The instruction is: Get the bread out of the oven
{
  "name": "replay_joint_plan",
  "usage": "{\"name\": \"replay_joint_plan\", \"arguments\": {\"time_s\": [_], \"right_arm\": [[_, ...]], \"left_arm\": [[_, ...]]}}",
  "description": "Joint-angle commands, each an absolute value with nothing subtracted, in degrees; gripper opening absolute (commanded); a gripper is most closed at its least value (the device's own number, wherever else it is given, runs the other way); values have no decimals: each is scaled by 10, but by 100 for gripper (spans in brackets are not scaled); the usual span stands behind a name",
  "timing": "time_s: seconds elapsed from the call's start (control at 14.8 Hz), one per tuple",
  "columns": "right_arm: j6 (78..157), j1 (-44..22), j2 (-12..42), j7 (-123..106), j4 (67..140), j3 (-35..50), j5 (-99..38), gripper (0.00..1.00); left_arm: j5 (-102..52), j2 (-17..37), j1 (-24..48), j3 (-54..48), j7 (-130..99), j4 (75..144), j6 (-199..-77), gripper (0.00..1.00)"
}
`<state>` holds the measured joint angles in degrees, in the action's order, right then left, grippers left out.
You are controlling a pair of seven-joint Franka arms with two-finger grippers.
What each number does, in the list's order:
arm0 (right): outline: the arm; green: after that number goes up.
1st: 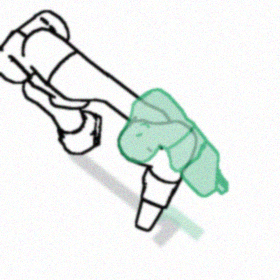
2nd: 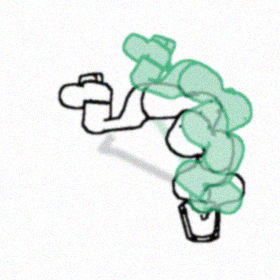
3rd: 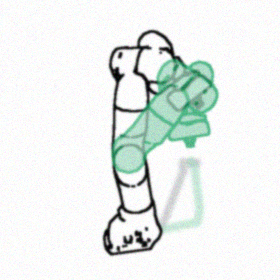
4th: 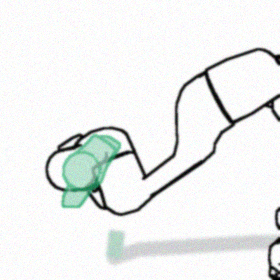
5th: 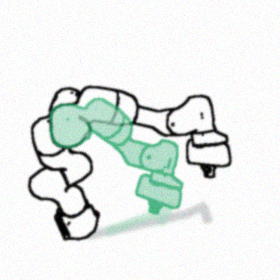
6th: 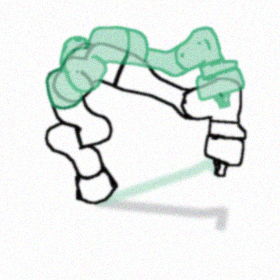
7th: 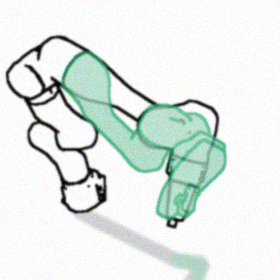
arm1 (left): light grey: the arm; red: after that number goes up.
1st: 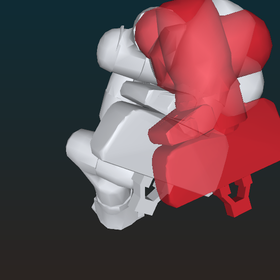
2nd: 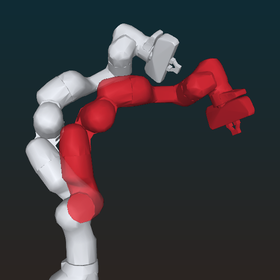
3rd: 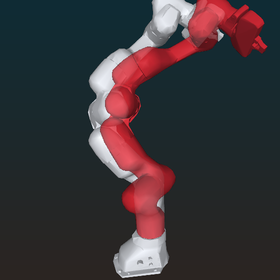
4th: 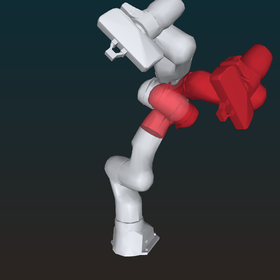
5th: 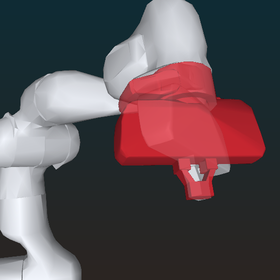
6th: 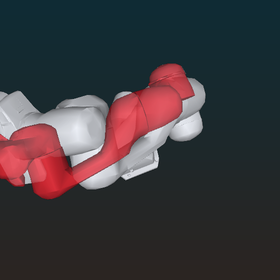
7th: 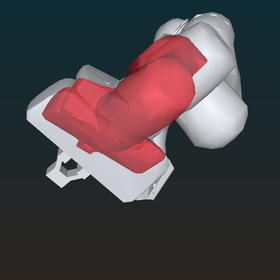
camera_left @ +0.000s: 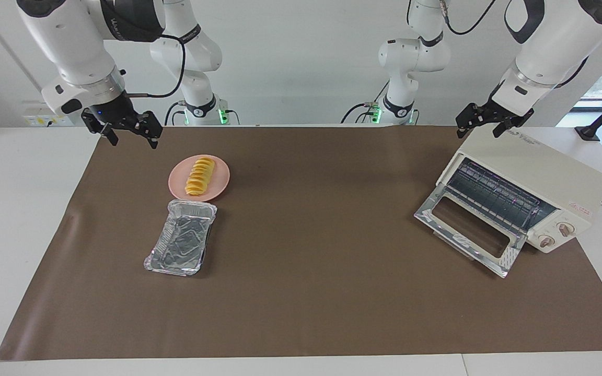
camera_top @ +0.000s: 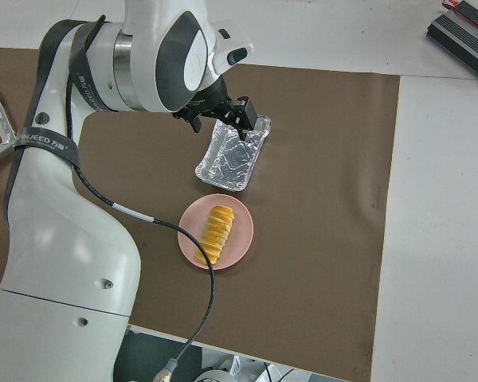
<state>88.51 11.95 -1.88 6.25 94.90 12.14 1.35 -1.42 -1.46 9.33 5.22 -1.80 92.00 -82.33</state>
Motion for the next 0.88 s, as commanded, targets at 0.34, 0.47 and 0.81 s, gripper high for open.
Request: {"name": "replay_joint_plan", "arguments": {"time_s": [0.34,0.47,0.81], "right_arm": [[875,-39,-19,31,955,-58,15,100],[875,-36,-18,31,954,-58,15,100],[872,-13,-12,30,949,-42,15,100]], "left_arm": [[-23,-25,87,51,-15,926,-818,100],[-23,-25,88,51,-16,926,-818,100],[-23,-25,87,51,-15,926,-818,100]]}}
